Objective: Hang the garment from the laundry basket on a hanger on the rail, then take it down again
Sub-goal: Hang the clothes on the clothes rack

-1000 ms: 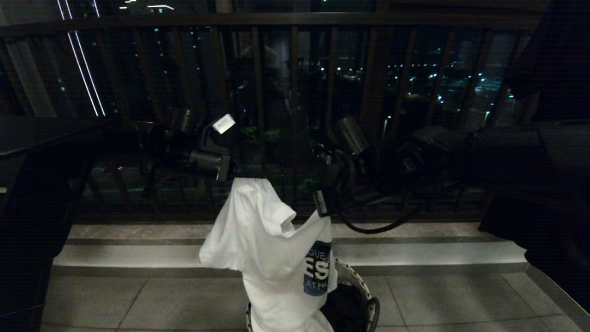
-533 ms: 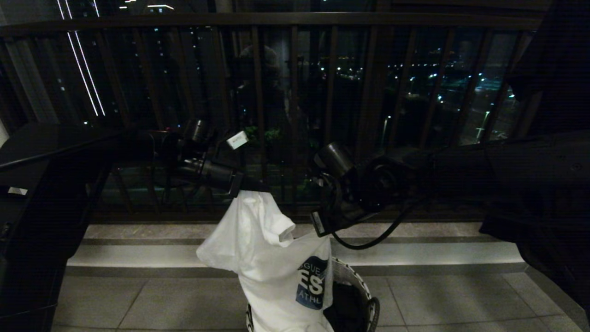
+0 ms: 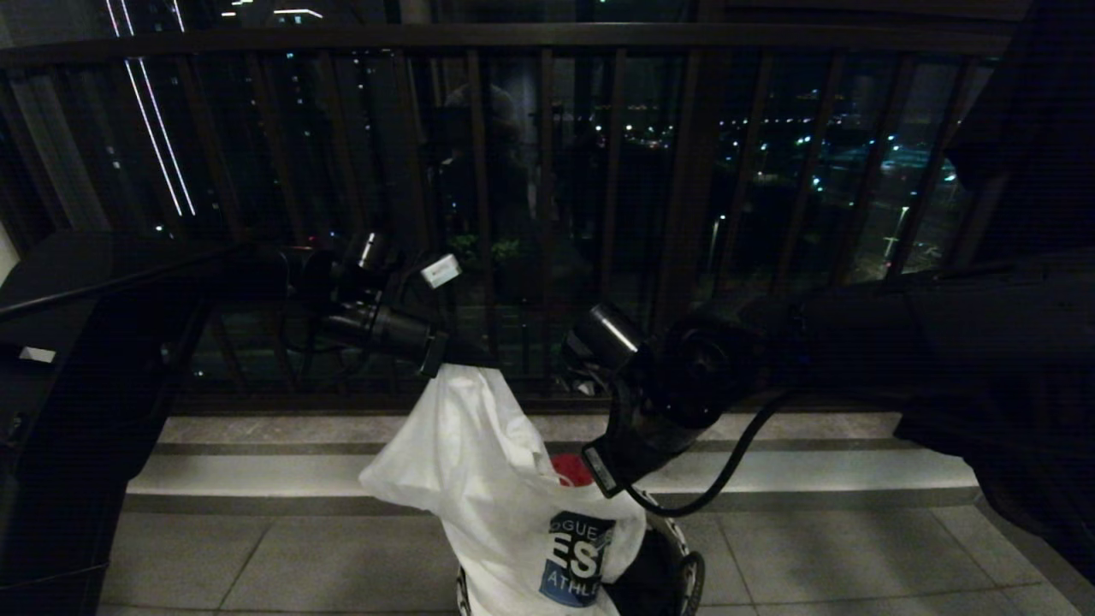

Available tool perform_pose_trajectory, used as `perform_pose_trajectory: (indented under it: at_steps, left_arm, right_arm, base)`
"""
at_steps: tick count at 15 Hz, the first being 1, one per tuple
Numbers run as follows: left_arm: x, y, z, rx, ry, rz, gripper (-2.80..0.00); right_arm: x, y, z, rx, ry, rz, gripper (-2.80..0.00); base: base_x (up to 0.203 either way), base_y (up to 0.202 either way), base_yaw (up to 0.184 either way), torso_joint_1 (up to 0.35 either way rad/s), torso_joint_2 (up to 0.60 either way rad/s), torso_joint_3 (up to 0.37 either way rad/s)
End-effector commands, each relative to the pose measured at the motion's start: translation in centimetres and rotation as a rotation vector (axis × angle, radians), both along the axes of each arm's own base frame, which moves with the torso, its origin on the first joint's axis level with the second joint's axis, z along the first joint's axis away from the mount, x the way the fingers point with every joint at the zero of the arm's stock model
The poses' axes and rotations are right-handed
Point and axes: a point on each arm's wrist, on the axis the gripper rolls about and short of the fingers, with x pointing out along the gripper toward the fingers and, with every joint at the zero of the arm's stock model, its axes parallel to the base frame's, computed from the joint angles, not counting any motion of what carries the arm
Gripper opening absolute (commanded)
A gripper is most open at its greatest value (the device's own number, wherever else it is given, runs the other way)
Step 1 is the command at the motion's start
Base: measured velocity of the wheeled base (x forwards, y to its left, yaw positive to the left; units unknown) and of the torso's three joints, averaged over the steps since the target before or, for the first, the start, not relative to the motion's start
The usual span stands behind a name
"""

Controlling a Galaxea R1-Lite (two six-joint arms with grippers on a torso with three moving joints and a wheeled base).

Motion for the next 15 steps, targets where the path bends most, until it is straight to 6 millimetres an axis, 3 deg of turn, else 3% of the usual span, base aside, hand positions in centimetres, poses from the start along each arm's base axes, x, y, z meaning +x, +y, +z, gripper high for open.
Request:
perform_pose_trajectory:
  at_steps: [1, 8, 9, 15]
  left_arm:
    - [-0.1, 0.0, -0.4, 0.010, -0.013, -0.023, -2.80]
    - [-0.1, 0.0, -0.4, 0.017, -0.022, -0.023, -2.80]
    - [-0.1, 0.0, -0.4, 0.017, -0.022, -0.023, -2.80]
    - [-0.1, 0.0, -0.4, 0.016, -0.023, -0.024, -2.80]
  right_arm:
    - [-1.0, 0.2, 0.1, -0.036, 0.034, 0.031, 0.00]
    - [-1.6, -0.2, 1.6, -0.024, 0.006, 0.026, 0.00]
    - [-1.5, -0.2, 1.5, -0.027, 0.009, 0.026, -2.80]
    - [-0.9, 0.6, 0.0, -0.028, 0.002, 0.030, -2.80]
  base:
    - [0.000, 0.000, 0.000, 0.000, 0.00, 0.000]
    - [0.000, 0.000, 0.000, 0.000, 0.00, 0.000]
    - [0.000, 0.000, 0.000, 0.000, 0.00, 0.000]
    - [0.000, 0.000, 0.000, 0.000, 0.00, 0.000]
